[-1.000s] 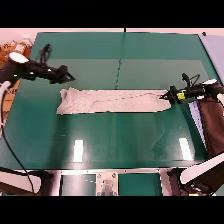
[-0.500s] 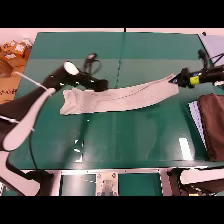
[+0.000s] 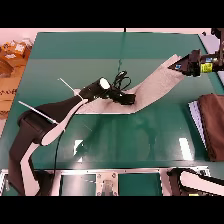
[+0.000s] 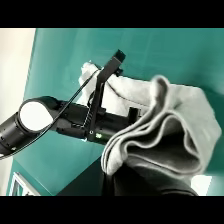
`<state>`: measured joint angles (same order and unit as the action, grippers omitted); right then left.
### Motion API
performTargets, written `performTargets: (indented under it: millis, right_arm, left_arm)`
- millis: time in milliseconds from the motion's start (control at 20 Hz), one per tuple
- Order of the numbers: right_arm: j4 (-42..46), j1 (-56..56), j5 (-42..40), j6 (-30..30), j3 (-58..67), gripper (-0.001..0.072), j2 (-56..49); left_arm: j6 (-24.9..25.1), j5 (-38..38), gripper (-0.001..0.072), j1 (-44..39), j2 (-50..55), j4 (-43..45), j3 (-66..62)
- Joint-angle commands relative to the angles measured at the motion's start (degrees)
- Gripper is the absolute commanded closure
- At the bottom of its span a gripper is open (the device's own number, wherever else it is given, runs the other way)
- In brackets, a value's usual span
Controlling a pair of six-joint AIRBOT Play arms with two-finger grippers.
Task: Fold the shirts.
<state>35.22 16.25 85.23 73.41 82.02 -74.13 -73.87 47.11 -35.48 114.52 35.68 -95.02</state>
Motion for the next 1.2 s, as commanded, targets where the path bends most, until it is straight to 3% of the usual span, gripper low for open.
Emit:
performTargets:
  millis: [0,150,300,550,800,900,950,1000,1050,1150]
  right_arm:
    - [-0.79,-1.27,0.33,0.61,-0.31,0.0703,0.79]
    - [-1.20,-3.50,-0.04,2.27,-0.31,0.0702,0.79]
    - [-1.79,-9.75,-3.39,5.31,-0.33,0.0702,0.79]
    - [-1.81,-28.09,-19.63,9.01,-0.37,0.0702,-2.05]
    - [-5.73,-46.97,-42.07,8.52,-0.26,0.0702,-15.91]
    - [-12.37,-53.68,-53.16,1.92,0.85,0.0702,-23.74]
    - [-16.13,-56.83,-58.21,-0.28,2.16,0.0644,-28.02]
    - [-19.39,-58.73,-60.83,-0.44,3.87,0.0348,-31.69]
    - [-21.24,-59.54,-60.46,-0.44,5.99,0.0151,-34.75]
    - [-21.66,-58.84,-54.42,-0.96,8.92,0.0151,-37.16]
  left_arm:
    - [-0.24,8.09,0.0684,1.73,1.18,-0.63,-2.71]
    - [-4.79,25.83,0.0685,8.46,1.18,7.69,-9.90]
    - [-9.31,40.68,0.0685,15.17,0.11,25.16,-20.04]
    - [-11.26,45.40,0.0684,24.90,-10.29,45.29,-22.91]
    - [-11.10,49.37,0.0683,33.20,-15.61,46.45,-22.91]
    - [-10.23,50.47,0.0683,35.34,-15.85,46.42,-22.91]
    - [-9.68,50.88,0.0683,36.09,-15.82,46.40,-22.91]
    - [-9.64,51.06,0.0683,36.46,-15.82,46.40,-22.88]
    - [-9.64,51.23,0.0683,36.81,-15.82,46.40,-22.91]
    - [-9.03,51.47,0.0683,36.81,-15.82,46.21,-22.88]
